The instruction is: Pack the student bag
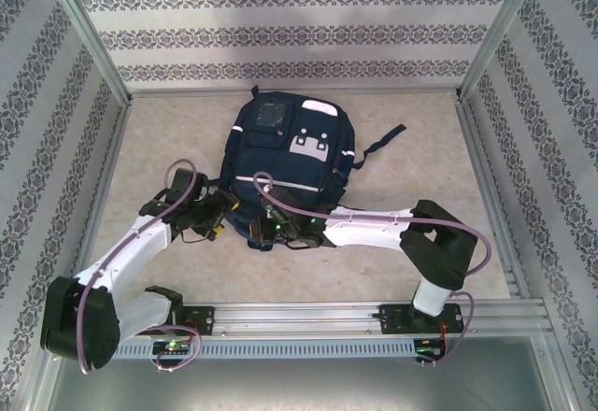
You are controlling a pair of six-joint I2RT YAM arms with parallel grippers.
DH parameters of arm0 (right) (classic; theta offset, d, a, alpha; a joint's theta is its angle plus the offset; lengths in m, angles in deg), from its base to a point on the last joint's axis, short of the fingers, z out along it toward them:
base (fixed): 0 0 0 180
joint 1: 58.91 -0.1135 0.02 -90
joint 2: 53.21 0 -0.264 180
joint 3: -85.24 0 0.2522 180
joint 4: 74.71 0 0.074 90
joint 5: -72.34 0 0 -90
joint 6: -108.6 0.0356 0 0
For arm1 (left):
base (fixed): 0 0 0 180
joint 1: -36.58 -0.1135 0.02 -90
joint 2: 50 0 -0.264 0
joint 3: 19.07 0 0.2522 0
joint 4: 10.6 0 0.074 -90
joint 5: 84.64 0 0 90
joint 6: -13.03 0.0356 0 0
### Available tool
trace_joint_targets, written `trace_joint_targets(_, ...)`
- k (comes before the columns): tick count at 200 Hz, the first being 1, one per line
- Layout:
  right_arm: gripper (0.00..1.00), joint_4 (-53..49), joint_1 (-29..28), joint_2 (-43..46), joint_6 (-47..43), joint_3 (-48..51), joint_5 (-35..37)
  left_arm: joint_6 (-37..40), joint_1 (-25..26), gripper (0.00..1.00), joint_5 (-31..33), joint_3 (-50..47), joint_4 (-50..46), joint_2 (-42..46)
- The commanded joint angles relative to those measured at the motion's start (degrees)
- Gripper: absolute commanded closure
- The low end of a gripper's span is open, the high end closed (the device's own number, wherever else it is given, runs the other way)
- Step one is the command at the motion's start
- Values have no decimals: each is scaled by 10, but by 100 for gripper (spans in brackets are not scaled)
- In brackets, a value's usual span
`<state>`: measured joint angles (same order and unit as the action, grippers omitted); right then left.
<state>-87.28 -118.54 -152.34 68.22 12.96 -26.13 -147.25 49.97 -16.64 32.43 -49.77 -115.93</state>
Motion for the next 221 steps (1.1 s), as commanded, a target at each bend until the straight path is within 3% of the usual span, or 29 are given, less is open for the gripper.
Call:
trace_joint_targets(1, 100, 34, -10, -3, 3, -17, -8, -3, -2, 33, -9, 4, 52, -40)
trace_joint_targets(18, 100, 30, -11, 0, -1, -14, -4, -3, -2, 40, -18, 3, 86, -71)
trace_joint_targets(35, 100, 20, -12, 3, -6, -12, 2, 1, -2, 53, -19, 5, 108, -93)
trace_joint_targets(62, 100, -12, -15, 17, -22, -9, 23, 25, -3, 77, 11, 24, 83, -94)
trace_joint_targets(85, 100, -26, -15, 32, -27, 6, 39, 34, -9, 88, 28, 28, 71, -78)
trace_joint_targets(221, 100, -51, -15, 125, -36, 125, 122, 40, -56, 94, 2, 26, 57, -73)
